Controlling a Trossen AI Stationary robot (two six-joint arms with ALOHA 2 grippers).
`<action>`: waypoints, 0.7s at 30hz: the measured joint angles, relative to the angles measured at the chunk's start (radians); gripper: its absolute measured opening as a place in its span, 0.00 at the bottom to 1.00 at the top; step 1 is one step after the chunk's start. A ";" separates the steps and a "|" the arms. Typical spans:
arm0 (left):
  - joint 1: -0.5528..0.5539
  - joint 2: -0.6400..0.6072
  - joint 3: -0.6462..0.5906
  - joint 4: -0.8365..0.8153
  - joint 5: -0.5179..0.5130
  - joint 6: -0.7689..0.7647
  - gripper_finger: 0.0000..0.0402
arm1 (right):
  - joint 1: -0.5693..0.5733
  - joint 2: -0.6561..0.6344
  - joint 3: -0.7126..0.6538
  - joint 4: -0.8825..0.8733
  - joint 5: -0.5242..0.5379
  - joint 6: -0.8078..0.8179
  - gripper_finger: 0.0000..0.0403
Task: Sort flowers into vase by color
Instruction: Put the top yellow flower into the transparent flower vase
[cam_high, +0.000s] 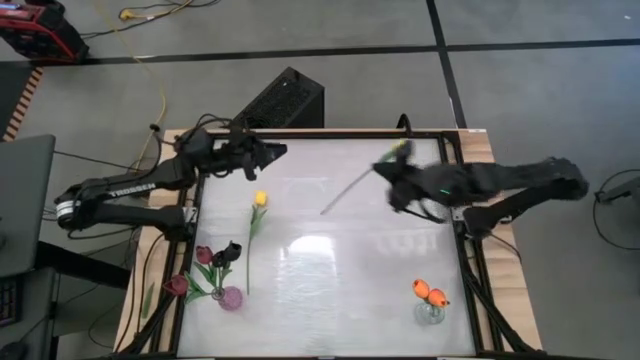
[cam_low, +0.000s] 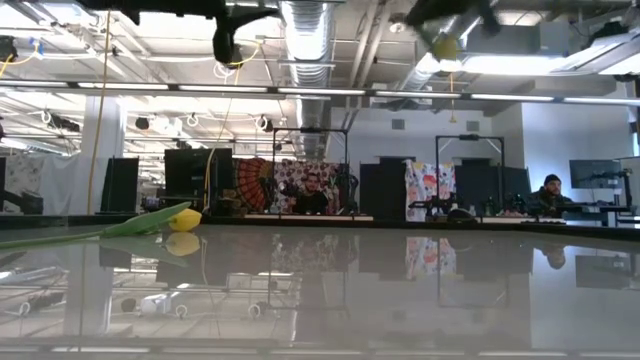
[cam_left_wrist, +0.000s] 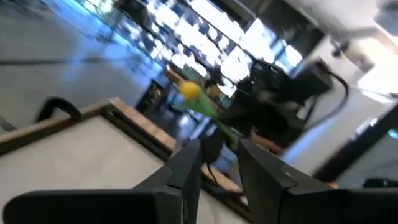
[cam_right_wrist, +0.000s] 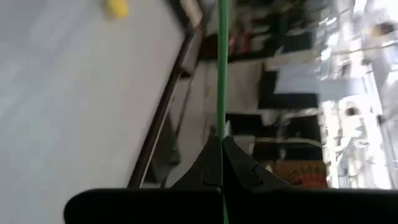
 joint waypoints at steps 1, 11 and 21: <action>0.007 0.011 0.001 0.000 0.027 0.000 0.24 | -0.040 0.033 -0.001 0.014 -0.018 -0.013 0.04; 0.054 0.106 0.001 -0.218 0.151 0.053 0.36 | -0.132 0.352 0.001 0.029 -0.034 -0.117 0.04; 0.033 0.290 0.001 -0.235 0.212 0.207 0.39 | -0.140 0.550 0.005 0.278 -0.032 -0.206 0.04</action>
